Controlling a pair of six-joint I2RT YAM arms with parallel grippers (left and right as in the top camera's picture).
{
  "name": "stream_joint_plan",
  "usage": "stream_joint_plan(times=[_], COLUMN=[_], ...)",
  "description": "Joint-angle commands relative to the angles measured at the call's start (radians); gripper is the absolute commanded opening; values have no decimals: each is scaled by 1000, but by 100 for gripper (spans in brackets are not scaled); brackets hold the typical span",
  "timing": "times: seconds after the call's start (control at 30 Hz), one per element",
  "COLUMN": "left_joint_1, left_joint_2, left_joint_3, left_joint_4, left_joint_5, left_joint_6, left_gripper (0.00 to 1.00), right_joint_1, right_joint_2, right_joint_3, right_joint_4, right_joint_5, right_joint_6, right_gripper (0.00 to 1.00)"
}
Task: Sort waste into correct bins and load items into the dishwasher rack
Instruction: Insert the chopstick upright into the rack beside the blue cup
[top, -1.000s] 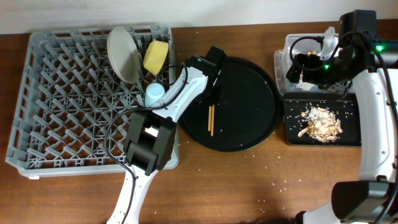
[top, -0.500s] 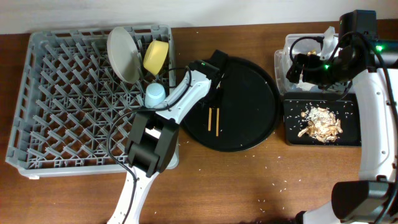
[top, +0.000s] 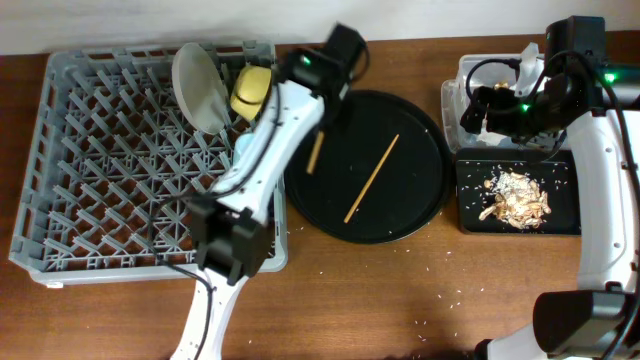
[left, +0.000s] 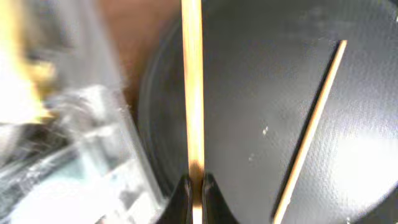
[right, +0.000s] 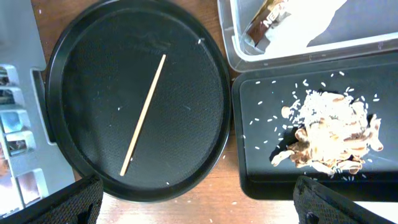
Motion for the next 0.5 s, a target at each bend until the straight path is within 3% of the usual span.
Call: stream_joint_plan(times=[0.0,0.13,0.23,0.33,0.47], left_joint_1=[74,185,251,292,325], left_joint_2=[-48,-216,-407,-437,-437], left_joint_3=[228,194,-87,-345,-674], left_joint_4=[-192,-192,-192,-175,56], left_joint_5=[-85,4,-23,-34,-37], left_joint_6=[-1,22,21,21,21], left_gripper=[1,1,1,1,0], right_joint_1=[5,5,5,5,5], right_joint_2=[3,3,3,3,3], right_joint_3=[-4,-4,-4,-4,-4], right_joint_4=[-1,-1,-1,-1,-1], right_joint_5=[9,9,9,9,9], right_joint_6=[-10,-10,-10,-10,-10], right_gripper=[98,98,98,98,99])
